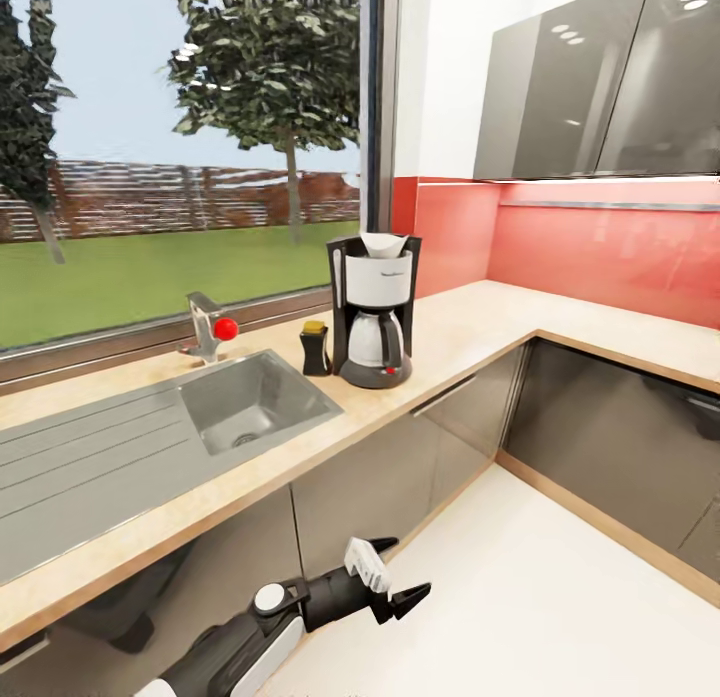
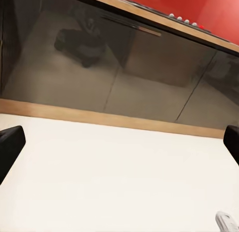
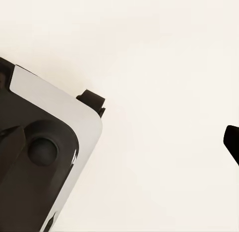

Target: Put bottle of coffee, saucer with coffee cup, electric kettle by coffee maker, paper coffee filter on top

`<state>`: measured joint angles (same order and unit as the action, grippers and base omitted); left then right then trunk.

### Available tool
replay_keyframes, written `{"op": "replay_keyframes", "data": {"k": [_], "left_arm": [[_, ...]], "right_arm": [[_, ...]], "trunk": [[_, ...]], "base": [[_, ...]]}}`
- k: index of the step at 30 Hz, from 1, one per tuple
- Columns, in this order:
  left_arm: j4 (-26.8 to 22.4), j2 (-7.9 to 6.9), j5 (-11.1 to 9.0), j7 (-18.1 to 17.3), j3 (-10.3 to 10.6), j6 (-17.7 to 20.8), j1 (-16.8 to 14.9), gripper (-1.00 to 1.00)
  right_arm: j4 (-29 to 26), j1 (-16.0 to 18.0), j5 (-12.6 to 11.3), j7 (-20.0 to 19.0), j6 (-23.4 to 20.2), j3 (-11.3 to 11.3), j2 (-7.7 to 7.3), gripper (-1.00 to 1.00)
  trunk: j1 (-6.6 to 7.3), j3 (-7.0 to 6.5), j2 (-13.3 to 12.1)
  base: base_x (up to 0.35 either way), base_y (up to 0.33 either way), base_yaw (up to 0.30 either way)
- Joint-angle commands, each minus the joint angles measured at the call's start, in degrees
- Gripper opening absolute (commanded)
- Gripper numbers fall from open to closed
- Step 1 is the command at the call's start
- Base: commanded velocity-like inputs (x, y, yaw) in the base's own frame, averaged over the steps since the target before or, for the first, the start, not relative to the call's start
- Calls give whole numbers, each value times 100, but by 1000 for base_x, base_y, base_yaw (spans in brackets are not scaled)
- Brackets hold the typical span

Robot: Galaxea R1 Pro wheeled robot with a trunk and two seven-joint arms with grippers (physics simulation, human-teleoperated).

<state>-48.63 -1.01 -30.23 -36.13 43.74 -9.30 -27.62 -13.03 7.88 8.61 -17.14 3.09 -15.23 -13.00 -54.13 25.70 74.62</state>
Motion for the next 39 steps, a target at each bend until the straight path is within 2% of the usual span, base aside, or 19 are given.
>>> {"op": "replay_keyframes", "data": {"k": [1,10,24,31,32,37,39], "left_arm": [[5,-4,-36,6,27,-28,-8,100],[18,3,-36,24,29,-25,-7,100],[46,51,-40,27,24,-20,-7,100],[792,48,-53,18,-21,-34,-7,100],[1480,48,-76,11,-23,-72,1,100],[1909,38,-85,-20,-47,-140,217,100],[2012,24,-85,-32,-118,-154,323,100]], "right_arm": [[2,3,61,-18,25,20,0,100],[1,3,61,-13,25,20,0,100],[0,3,60,-9,25,20,0,100],[0,3,62,-17,26,19,0,100],[0,3,62,-18,25,15,0,100],[-1,3,62,-18,25,19,0,100],[0,3,62,-18,25,19,0,100]], "trunk": [[1,6,4],[1,6,4],[1,6,4],[1,6,4],[1,6,4],[1,6,4],[1,6,4]], "base": [[-135,-189,0],[-126,-178,118],[-14,-19,244],[0,0,21],[0,0,1],[0,0,0],[0,0,0]]}}
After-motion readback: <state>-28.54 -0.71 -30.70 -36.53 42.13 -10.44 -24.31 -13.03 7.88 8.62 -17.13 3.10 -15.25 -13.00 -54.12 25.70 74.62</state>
